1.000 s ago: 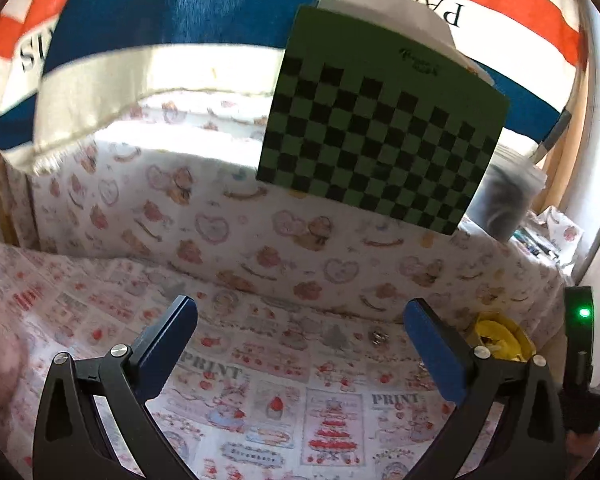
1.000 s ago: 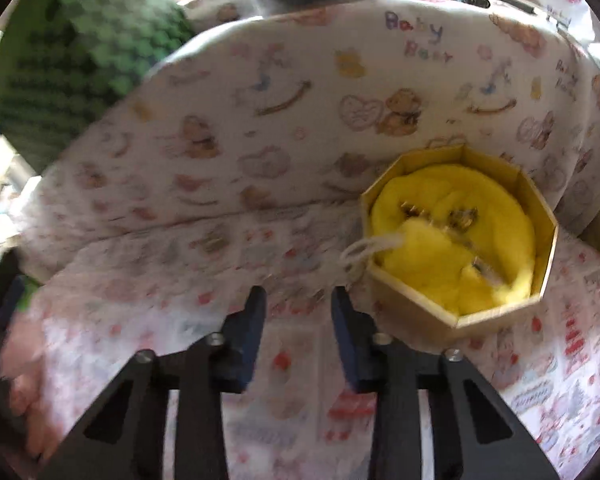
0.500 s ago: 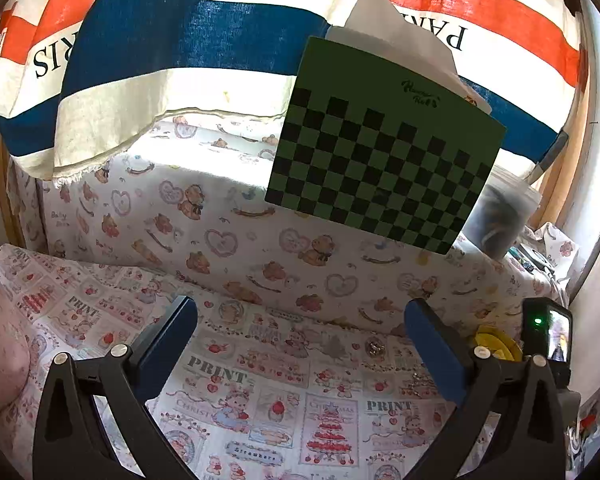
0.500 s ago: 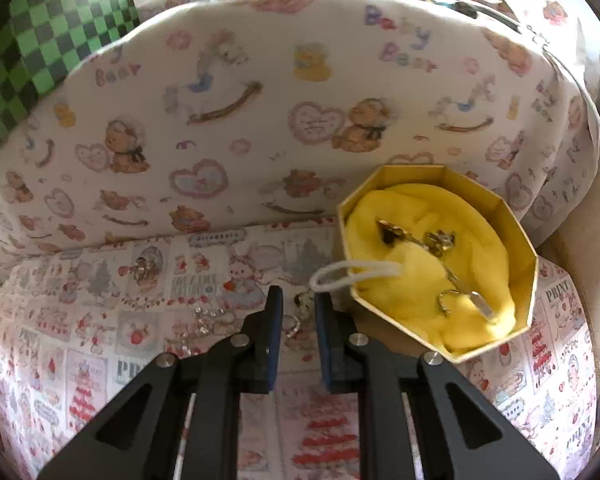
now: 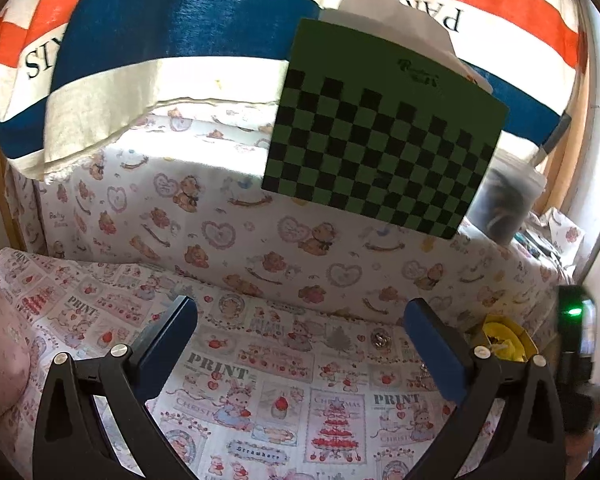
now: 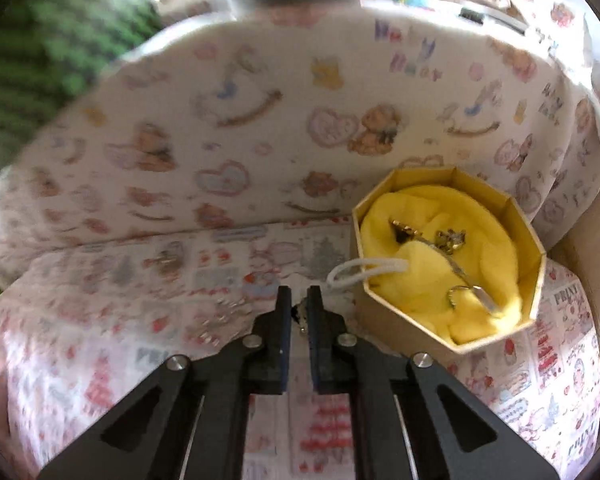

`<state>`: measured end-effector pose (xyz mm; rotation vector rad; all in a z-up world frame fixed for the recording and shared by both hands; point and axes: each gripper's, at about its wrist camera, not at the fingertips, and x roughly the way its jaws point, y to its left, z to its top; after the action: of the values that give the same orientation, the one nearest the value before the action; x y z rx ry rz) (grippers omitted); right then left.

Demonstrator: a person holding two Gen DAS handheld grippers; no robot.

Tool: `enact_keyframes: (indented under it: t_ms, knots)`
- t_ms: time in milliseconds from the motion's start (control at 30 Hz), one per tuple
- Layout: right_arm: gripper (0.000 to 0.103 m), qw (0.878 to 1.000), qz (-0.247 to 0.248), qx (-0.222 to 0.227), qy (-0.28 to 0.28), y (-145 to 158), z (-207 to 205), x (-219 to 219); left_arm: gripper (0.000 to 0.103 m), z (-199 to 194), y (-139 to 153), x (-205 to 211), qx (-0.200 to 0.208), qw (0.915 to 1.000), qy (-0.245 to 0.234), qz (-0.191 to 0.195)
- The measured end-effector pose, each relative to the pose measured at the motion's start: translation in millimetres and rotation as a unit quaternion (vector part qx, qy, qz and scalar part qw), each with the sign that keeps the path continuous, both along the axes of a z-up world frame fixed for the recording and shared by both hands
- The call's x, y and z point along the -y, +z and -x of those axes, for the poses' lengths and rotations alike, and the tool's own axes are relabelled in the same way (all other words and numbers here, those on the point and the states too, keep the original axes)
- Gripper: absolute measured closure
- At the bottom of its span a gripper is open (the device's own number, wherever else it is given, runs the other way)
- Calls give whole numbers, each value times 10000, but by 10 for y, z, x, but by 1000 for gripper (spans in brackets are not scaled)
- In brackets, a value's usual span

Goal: Organize jewelry
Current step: 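Grasp a silver charm with the left tool while the right tool grasps another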

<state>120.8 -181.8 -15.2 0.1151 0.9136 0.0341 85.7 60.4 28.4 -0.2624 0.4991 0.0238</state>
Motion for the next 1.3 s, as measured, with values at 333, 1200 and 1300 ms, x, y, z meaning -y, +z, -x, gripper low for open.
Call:
enact_keyframes:
  t_ms: [333,1200,1300]
  knots:
    - [96,9908,-824,909,573,343,518,559,17,-337,7,507,-1028,9897,-774,-628]
    - [96,9865,-1241,1057,164,366,528,1015,66,-1161,-799,991,-1721,9797,-1023,10]
    - [96,9850,-1176,1254,153,386,551,1017,66,-1154,-791,1041,-1650,9805,-1052,-147]
